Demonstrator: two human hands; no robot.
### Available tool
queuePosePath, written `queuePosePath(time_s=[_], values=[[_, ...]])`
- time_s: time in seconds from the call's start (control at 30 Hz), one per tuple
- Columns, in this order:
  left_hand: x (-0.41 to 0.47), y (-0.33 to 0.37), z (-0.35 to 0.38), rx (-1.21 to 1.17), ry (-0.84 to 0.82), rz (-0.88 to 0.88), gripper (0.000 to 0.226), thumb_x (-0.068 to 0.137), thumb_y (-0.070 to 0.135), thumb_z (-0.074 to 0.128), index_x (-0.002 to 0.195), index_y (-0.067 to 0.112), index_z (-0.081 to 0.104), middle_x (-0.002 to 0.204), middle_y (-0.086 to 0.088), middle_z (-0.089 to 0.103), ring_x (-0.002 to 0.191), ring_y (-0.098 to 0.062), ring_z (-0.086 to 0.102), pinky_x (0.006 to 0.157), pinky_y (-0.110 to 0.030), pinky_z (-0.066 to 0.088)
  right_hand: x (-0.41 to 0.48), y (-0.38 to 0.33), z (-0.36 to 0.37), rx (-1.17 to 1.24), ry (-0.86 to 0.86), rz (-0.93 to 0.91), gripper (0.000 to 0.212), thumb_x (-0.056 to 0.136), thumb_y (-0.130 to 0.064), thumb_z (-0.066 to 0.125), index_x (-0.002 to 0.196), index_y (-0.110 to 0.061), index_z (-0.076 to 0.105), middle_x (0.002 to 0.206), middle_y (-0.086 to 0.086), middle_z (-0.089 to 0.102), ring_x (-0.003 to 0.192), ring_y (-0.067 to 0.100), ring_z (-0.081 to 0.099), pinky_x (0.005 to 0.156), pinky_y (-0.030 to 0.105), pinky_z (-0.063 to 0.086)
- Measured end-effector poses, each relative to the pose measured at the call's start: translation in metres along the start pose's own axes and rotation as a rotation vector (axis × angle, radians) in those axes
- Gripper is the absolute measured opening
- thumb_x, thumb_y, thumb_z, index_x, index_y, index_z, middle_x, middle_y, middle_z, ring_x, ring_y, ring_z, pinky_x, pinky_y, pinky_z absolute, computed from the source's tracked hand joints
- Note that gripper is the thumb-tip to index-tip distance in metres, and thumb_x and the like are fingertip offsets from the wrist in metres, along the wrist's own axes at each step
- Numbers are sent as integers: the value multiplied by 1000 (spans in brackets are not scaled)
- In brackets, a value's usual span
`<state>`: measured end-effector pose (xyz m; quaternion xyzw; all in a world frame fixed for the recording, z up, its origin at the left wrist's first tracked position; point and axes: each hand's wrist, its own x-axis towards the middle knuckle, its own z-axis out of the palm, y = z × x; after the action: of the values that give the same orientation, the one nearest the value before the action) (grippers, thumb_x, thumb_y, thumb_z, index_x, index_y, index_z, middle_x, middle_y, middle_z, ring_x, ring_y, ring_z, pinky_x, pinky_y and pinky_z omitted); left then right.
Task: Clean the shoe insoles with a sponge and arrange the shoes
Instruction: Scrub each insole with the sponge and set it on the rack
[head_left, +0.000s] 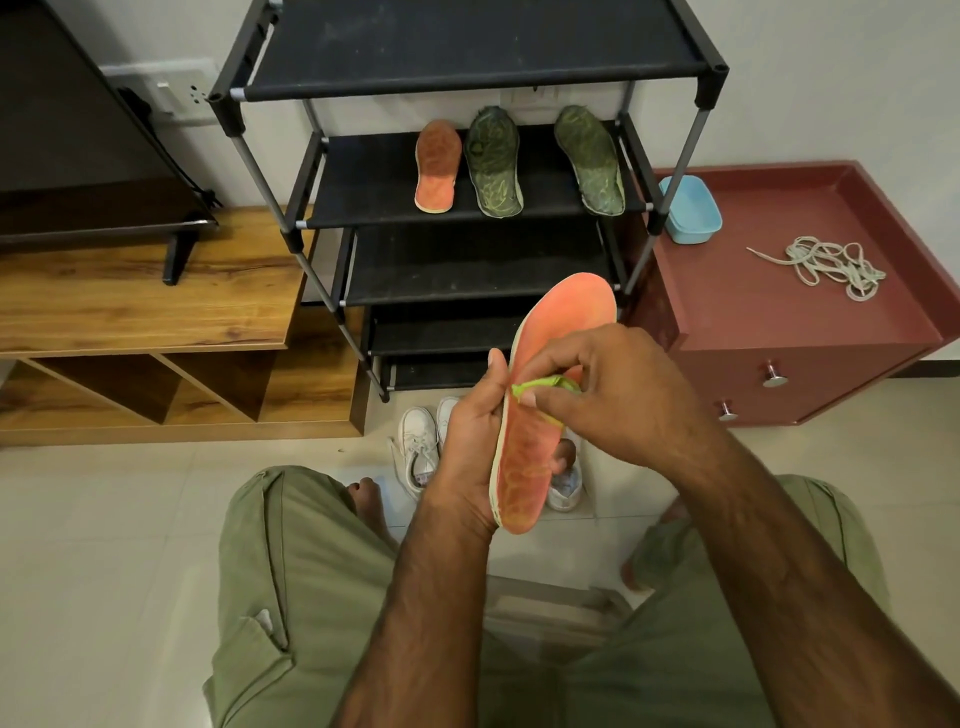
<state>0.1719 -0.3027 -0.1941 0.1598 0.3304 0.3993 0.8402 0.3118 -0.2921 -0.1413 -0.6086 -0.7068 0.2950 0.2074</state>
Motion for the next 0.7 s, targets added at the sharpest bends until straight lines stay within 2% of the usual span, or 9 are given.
queuePosePath(time_s=[0.1,0.23,0.27,0.4,0.47,0.53,0.57,0.67,0.7], values=[[-2,2,6,-12,25,-26,68,101,61,40,130,3,61,96,-15,65,63,-23,60,48,-26,52,7,2,-3,-58,176,17,10,90,-41,71,99,-42,77,93,-22,74,86,4,69,80,39,60],[-4,3,6,-64,26,-21,77,102,62,39,144,-2,49,108,-21,65,71,-27,69,52,-29,56,-3,-5,-1,7,-69,-67,11,94,-30,72,99,-39,76,105,-20,70,81,8,72,83,35,59],[-3,2,5,-60,9,-22,79,102,63,39,146,-2,48,111,-22,64,72,-27,69,53,-29,56,-3,-4,0,9,-80,-80,11,94,-30,73,98,-39,76,106,-20,68,80,9,73,83,35,59],[0,1,5,-31,3,-30,72,102,63,39,137,1,54,101,-17,64,65,-24,60,49,-27,52,5,2,-3,-109,118,-71,14,92,-25,74,98,-36,78,102,-15,68,96,9,61,88,39,53],[0,2,7,-39,15,-20,76,102,63,39,144,0,50,106,-18,66,76,-26,64,54,-29,54,3,0,-2,-96,69,-137,15,91,-19,75,96,-33,78,101,-15,69,99,9,57,89,35,50],[0,2,5,-56,27,-17,79,101,64,42,148,1,45,115,-19,65,92,-29,66,64,-32,55,-2,-4,-1,-18,-30,-194,16,90,-13,76,95,-28,80,98,-15,69,95,5,62,86,28,52],[1,2,4,-51,24,-19,79,101,64,43,148,1,46,116,-20,65,92,-29,65,66,-33,54,-1,-3,-2,-1,-42,-190,17,89,-12,76,95,-27,81,98,-14,70,94,5,64,86,27,53],[2,2,5,-30,5,-32,73,102,62,41,138,0,53,105,-18,61,69,-25,58,51,-29,52,7,3,-4,-74,102,-138,18,89,-10,75,97,-25,81,101,-8,71,100,11,63,92,36,52],[2,3,6,-30,3,-31,72,102,62,40,136,1,54,104,-17,60,68,-25,56,49,-28,52,8,2,-4,-99,124,-130,18,90,-10,74,98,-25,81,102,-8,71,101,12,62,93,37,51]])
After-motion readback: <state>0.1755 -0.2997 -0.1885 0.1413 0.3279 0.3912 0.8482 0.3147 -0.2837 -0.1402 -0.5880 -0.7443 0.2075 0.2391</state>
